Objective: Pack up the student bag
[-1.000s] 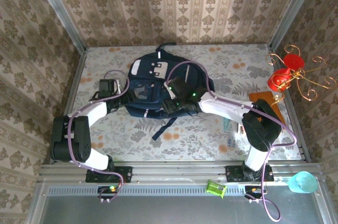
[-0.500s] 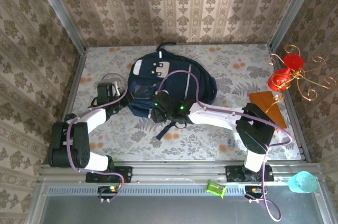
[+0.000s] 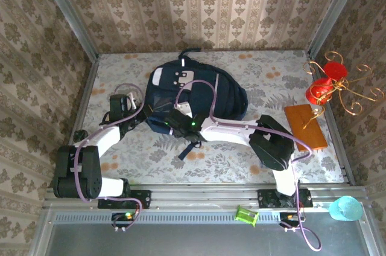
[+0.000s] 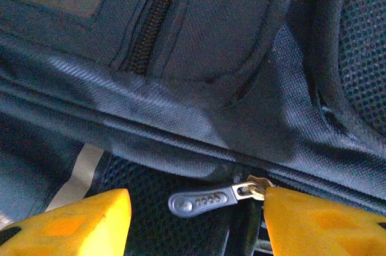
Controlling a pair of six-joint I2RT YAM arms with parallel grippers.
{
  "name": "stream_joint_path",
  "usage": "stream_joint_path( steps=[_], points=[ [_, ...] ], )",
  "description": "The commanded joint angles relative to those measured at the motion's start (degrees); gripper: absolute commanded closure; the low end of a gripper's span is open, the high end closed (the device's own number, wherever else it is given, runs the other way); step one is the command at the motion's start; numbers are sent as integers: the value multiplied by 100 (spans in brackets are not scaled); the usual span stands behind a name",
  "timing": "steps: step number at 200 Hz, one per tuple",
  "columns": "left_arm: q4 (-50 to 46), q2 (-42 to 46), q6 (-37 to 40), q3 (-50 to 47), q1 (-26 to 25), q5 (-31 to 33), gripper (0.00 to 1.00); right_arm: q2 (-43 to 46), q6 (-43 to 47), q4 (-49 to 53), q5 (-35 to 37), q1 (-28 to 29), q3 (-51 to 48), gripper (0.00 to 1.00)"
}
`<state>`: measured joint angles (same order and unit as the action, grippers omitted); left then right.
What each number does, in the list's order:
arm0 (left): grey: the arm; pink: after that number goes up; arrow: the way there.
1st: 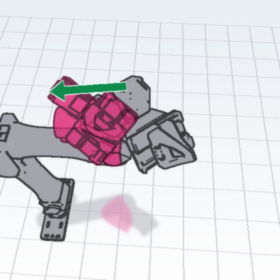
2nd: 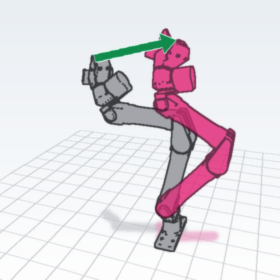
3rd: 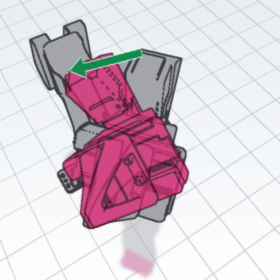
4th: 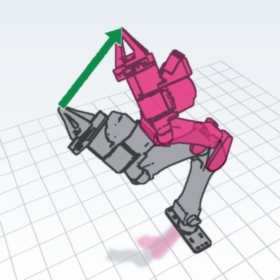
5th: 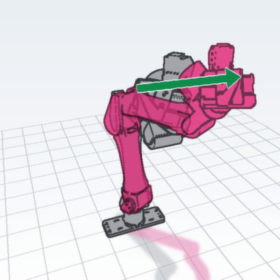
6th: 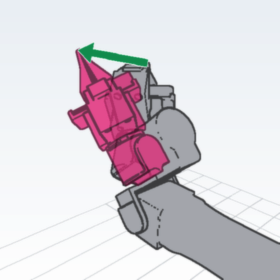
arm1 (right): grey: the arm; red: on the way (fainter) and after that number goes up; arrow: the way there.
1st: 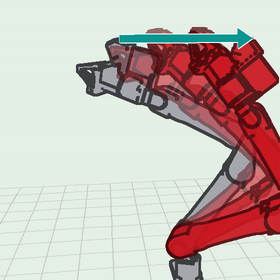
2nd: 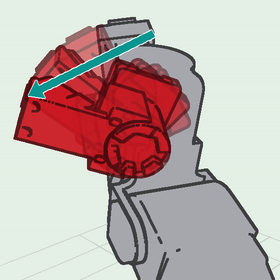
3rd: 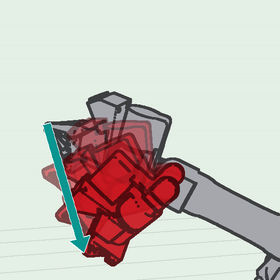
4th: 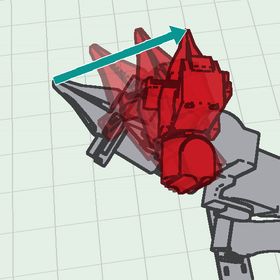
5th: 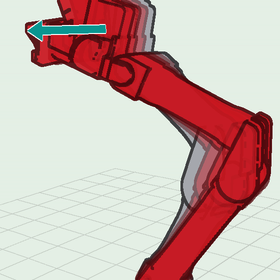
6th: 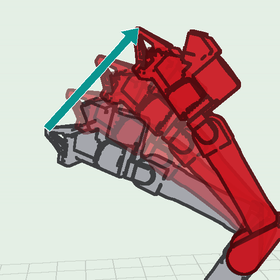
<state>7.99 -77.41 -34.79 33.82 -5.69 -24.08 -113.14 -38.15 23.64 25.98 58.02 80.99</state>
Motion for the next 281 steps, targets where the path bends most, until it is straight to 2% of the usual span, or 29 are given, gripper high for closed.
stream_joint_path(
  steps=[1, 49, 91, 205, 281],
  points=[
    [-43, 58, -11, -42, -89, -299, 100, -317, -60, 541, 788, 61, 283, 36],
    [-60, 59, 38, -51, -132, -229, 100, -694, -131, 685, 852, 60, 552, 34],
    [-73, 64, 61, -43, -134, -201, 100, -398, -158, 669, 954, 45, 167, 48],
    [-159, 77, 138, -7, -134, -115, 100, -123, -43, 686, 846, -28, 84, 67],
    [-181, 68, 165, 1, -133, -98, 100, 132, -306, 564, 538, -88, -298, 81]
  ],
)
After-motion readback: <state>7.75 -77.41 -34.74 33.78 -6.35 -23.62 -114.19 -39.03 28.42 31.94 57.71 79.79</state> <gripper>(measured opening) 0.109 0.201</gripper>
